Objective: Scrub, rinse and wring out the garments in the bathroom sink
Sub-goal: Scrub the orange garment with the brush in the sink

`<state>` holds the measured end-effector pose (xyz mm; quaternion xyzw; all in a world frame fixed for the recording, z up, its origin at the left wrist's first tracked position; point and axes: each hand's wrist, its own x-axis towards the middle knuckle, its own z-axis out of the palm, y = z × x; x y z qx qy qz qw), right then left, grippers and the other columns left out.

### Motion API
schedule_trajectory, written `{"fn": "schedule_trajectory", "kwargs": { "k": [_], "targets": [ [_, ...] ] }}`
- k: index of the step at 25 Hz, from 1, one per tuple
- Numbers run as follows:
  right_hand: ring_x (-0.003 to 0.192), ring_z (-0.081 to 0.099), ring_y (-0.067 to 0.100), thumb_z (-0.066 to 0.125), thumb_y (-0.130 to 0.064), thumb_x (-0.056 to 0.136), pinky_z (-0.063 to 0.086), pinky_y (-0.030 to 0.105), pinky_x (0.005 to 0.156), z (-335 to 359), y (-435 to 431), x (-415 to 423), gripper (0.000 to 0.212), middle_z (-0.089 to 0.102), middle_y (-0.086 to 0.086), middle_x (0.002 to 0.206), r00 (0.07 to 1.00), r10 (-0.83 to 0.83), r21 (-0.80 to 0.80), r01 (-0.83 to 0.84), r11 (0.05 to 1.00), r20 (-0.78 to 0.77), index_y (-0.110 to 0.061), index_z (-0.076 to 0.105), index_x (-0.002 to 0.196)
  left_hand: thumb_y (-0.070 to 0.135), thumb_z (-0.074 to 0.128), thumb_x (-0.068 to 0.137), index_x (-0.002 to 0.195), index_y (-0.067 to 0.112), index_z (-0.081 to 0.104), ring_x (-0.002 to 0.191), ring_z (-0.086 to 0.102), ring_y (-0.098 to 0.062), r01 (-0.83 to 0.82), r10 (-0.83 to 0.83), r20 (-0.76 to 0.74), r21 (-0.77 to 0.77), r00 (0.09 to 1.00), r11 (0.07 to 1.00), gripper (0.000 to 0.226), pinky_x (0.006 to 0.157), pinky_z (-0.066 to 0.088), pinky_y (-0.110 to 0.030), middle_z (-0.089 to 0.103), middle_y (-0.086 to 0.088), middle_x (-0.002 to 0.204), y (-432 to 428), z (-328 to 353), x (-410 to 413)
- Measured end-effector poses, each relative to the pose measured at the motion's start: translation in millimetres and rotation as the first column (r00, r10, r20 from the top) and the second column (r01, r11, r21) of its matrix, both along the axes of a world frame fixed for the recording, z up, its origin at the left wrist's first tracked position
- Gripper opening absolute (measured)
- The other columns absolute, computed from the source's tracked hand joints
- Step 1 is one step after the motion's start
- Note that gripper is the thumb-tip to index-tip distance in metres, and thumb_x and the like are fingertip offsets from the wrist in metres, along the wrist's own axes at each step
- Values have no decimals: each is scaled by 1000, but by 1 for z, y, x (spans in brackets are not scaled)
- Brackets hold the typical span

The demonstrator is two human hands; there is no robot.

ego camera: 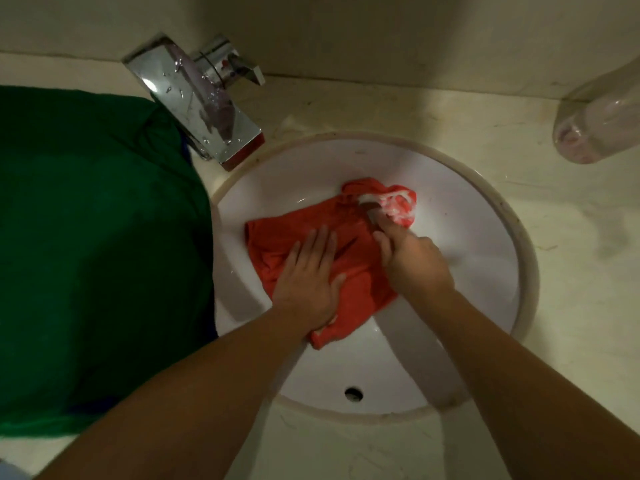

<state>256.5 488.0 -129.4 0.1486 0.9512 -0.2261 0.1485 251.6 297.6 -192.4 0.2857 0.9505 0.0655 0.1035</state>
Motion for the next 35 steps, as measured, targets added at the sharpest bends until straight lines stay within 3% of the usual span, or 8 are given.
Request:
{"fn": "schedule_trajectory", "kwargs": {
  "k": [3,8,11,18,21,26,31,35],
  "targets": [
    [106,64,44,39,-50,106,52,45,84,-3,-7,30,43,66,18,124,988,156,-18,-156,988,-17,-52,41,149,42,32,100,154,2,34,147,36,-32,-49,42,-85,-84,995,995,67,119,22,-46,37,-18,159,-19,-13,-41],
    [104,63,43,40,-48,106,51,46,83,-9,6,25,44,66,13,124,992,-126,-40,125,991,-25,-44,44,150,39,26,105,159,4,18,154,21,-29,-65,46,-115,-174,992,983,65,123,13,-47,22,-16,165,-13,-5,-55],
    [94,66,41,35,-54,105,51,43,77,5,-26,51,43,69,10,112,996,87,-72,-86,994,10,-57,32,148,41,24,102,158,5,25,153,24,-29,-67,56,-84,-131,995,989,67,122,24,-49,27,-15,164,-21,0,-27],
    [108,63,45,43,-43,106,50,46,86,3,-23,28,41,66,16,127,995,-95,-70,97,993,27,-43,47,147,43,-4,96,159,11,-10,157,2,-23,-99,94,-34,-218,995,971,71,124,4,-43,-2,-7,170,-25,-7,-30],
    [101,66,40,43,-52,102,52,42,82,17,-36,59,44,68,9,119,995,96,-83,-96,992,2,-55,36,145,42,-5,97,158,11,-9,157,3,-22,-80,70,-52,-244,996,967,69,124,2,-41,-1,-7,170,-33,-10,-28],
    [106,62,42,42,-43,105,45,43,83,8,14,57,40,66,10,125,985,-167,29,166,986,33,-42,49,144,43,17,100,160,8,22,153,23,-25,-100,90,-66,-165,994,981,69,122,18,-44,22,-10,166,-35,-11,-11],
    [101,67,35,34,-59,102,54,40,83,14,-38,72,41,66,5,123,994,96,-113,-101,988,-43,-55,39,143,43,21,100,159,8,27,152,27,-25,-53,39,-80,-179,996,982,68,121,24,-44,27,-10,165,-50,-10,-6],
    [110,62,45,42,-47,105,50,48,88,17,32,48,40,65,12,127,985,-146,84,138,987,94,-43,47,144,43,17,100,159,8,24,153,24,-25,-49,42,-36,-224,998,973,69,122,19,-44,25,-9,166,-51,-8,-5]
  ]
}}
